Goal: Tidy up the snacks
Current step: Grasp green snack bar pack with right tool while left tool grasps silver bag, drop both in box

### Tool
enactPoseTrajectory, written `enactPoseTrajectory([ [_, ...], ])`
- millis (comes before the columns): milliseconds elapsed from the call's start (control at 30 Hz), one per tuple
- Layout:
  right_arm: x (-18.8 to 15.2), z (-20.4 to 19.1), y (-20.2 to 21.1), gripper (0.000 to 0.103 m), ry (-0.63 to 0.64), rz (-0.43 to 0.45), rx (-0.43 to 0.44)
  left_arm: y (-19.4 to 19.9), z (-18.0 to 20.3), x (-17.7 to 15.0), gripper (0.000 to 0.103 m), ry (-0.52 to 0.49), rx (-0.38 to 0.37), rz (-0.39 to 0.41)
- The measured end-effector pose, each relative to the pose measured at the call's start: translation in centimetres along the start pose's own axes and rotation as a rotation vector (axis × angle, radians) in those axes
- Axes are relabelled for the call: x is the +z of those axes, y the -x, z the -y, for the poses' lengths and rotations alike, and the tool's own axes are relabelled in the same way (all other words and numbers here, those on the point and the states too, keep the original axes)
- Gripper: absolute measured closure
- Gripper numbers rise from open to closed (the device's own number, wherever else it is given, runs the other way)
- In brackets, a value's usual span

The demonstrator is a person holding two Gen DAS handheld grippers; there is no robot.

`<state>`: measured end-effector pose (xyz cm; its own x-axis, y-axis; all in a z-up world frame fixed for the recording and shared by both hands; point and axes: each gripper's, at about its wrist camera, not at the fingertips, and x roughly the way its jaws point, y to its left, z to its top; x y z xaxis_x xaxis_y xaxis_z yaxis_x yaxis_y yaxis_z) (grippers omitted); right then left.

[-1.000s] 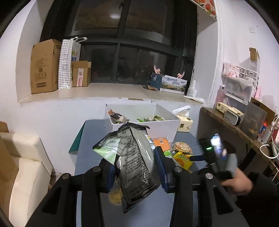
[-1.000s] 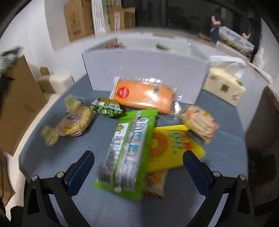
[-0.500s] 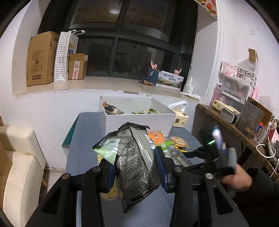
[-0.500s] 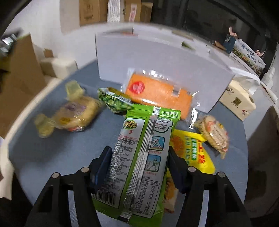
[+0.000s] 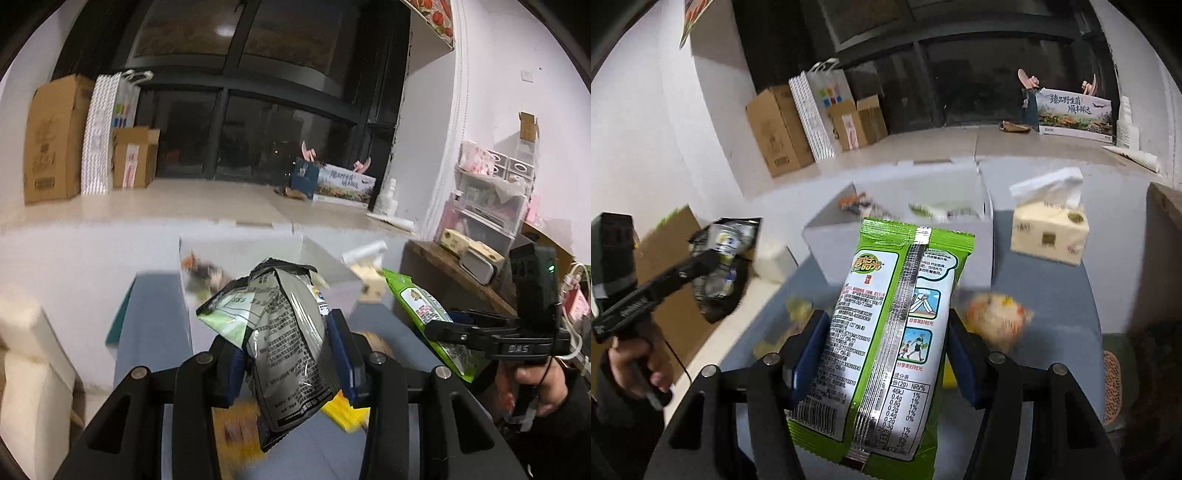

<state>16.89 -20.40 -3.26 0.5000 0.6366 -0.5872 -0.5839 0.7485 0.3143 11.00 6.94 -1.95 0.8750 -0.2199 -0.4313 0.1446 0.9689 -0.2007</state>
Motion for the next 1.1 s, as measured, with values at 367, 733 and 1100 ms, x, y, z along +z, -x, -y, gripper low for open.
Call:
enactPoseTrajectory([
  [367, 14.4, 3.0, -12.1, 0.034, -0.063, -0.039, -0.011, -13.8, -4.4, 8.7, 0.054, -0.009, 0.066, -0.071],
  [733, 17.0, 2.5, -15.8, 0.000, -0.054, -0.096, -0.043, -14.3, -7.7, 7.9, 0.000, 0.015, 0.093, -0.103],
  [1100, 14.1, -1.6, -11.3, 0.000, 0.060, -0.023, -0.013, -8.0, -6.3, 6.0, 0.000, -0.051, 0.065, -0.073],
])
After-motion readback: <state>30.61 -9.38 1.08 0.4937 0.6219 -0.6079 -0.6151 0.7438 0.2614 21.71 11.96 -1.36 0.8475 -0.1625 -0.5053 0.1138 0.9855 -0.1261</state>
